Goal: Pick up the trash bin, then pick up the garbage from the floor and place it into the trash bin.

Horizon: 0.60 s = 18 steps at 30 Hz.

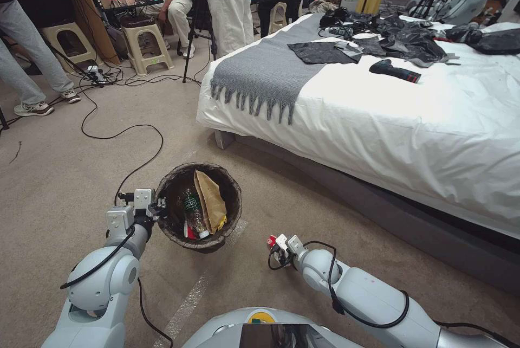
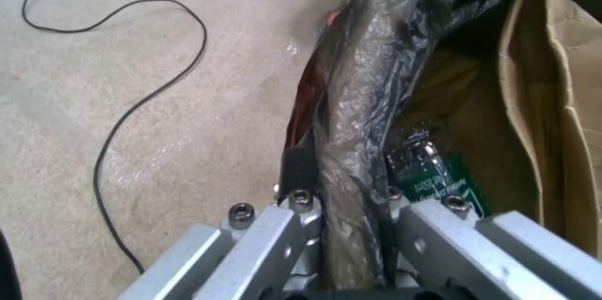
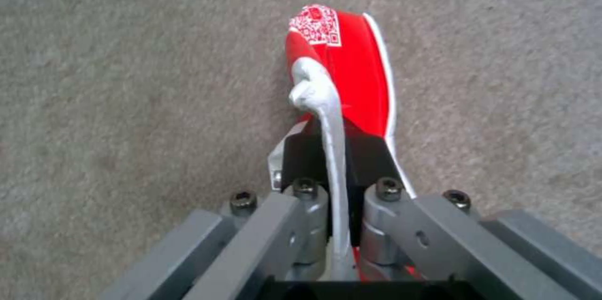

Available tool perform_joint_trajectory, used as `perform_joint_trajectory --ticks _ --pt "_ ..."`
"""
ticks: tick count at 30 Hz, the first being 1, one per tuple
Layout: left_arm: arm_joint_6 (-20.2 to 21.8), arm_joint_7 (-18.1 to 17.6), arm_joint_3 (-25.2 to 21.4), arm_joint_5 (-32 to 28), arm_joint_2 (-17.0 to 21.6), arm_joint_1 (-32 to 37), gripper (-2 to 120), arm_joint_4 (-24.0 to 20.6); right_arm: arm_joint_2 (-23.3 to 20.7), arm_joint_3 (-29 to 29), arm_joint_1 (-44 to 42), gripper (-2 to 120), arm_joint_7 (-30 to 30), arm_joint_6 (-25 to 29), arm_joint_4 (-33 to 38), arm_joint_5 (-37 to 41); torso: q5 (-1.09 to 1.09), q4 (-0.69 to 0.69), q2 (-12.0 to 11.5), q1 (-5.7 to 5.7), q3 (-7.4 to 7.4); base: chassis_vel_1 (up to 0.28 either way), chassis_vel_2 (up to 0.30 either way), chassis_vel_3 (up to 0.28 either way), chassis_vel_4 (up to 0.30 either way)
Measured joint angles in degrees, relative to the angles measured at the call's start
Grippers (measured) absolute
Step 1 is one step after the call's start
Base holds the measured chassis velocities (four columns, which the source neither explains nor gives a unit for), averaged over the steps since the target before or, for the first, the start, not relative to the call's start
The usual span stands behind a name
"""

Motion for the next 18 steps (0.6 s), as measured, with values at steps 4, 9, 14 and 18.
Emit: perform_joint_trajectory --ticks 4,9,14,18 --pt "-0.01 -0.04 0.08 0.05 -0.09 0.13 0 -0.04 -0.16 1.02 -0.11 0 0.08 -0.03 0.59 0.51 0.00 0.00 0.00 0.00 0.00 0.000 0.000 0.000 0.000" --pt "0.01 -0.07 0.07 0.02 0.02 0.26 0 -0.33 0.16 3.07 -0.57 0 0.05 -0.25 1.47 0.87 -0.01 -0.01 0.00 0.00 0.00 0.000 0.000 0.000 0.000" --pt "0.04 -0.04 0.04 0.03 0.19 0.30 0 -0.48 0.55 5.72 -0.84 0 0.13 -0.38 2.60 1.72 -0.01 -0.01 0.00 0.00 0.00 0.000 0.000 0.000 0.000" --pt "0.05 -0.01 -0.05 0.03 0.34 0.31 0 -0.65 -0.08 8.11 -1.00 0 0.14 -0.40 4.41 2.43 -0.01 -0.01 0.00 0.00 0.00 0.000 0.000 0.000 0.000"
